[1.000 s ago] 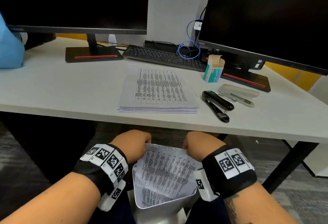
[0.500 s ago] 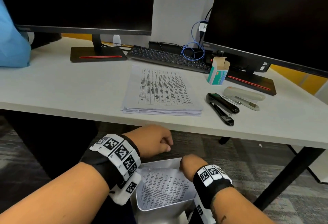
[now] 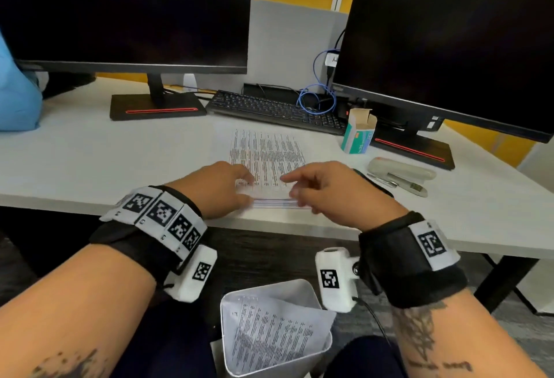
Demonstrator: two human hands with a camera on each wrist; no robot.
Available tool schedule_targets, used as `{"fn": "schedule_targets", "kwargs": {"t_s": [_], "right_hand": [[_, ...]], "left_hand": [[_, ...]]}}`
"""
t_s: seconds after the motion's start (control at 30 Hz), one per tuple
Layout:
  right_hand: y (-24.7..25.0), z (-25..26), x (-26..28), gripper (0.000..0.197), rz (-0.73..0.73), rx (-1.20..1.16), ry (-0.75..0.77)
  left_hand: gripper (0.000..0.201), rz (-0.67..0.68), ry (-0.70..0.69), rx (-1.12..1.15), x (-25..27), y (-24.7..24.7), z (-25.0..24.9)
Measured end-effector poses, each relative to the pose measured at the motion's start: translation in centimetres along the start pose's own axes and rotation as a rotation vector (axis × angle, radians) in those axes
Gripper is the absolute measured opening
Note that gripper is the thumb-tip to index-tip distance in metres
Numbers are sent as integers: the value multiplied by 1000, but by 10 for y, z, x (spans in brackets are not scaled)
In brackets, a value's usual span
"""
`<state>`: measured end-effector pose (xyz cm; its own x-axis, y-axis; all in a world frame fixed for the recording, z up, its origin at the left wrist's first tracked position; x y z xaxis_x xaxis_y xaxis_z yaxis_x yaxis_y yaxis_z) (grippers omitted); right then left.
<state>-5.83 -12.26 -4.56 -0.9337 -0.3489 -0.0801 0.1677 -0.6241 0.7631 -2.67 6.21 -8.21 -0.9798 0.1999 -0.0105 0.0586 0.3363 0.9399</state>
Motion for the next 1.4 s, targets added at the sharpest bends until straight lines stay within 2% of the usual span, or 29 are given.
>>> {"fn": "schedule_targets", "kwargs": {"t_s": [0.07,0.17,0.33,0.5,0.6,0.7,0.77,0.83,0.97,1.07,1.13,1.23,1.33,1.4], "right_hand": [[17,-6,-9,44,-86,281,-71],[18,-21,-18,53,-9,466,-201],[14,-28,-25,48,1,507,-226],[22,-33,-19,50,-25,421,-262],[24,-27,-15,47,-67,390,-222],[22,-9,-13,40,-160,333,-106],[16,1,-16,32,-168,325,-40],[9,5,-19,22,-146,339,9],[4,2,-17,18,-197,319,42],[6,-8,-13,17,-317,231,30],[3,-17,-11,15,-356,135,3],[-1,-27,-7,12,-403,-22,-28],[0,-35,-4,12,-434,-161,-39],[-2,-38,-4,8,-360,-243,-38]], "left_hand": [[46,31,-7,-17,0,-2,3],[45,28,-32,-54,-2,2,5],[39,45,-15,-16,-5,13,9],[25,-46,-95,36,-4,19,-1],[24,-222,-185,-9,-1,25,-9],[22,-412,-302,-18,10,33,-23],[20,-439,-368,-31,16,33,-33],[17,-427,-370,-24,20,32,-36],[19,-534,-211,227,25,38,-21],[41,-601,54,487,24,32,7],[41,-589,234,709,23,23,22],[47,-451,451,1186,20,6,26],[52,-253,472,1463,17,-4,15],[40,-198,456,1543,17,-7,13]]}}
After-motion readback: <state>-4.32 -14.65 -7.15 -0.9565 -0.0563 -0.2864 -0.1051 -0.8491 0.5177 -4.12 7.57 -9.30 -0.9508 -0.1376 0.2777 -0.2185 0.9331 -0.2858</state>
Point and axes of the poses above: each hand's wrist, its own x-axis away from the middle knuckle, its own y-axis out of the back of the hand, z = x × y, the point moved 6 cm from there along -x, towards the middle knuckle, and after that the axes turned 2 degrees about -z, right-handed, at the moved point
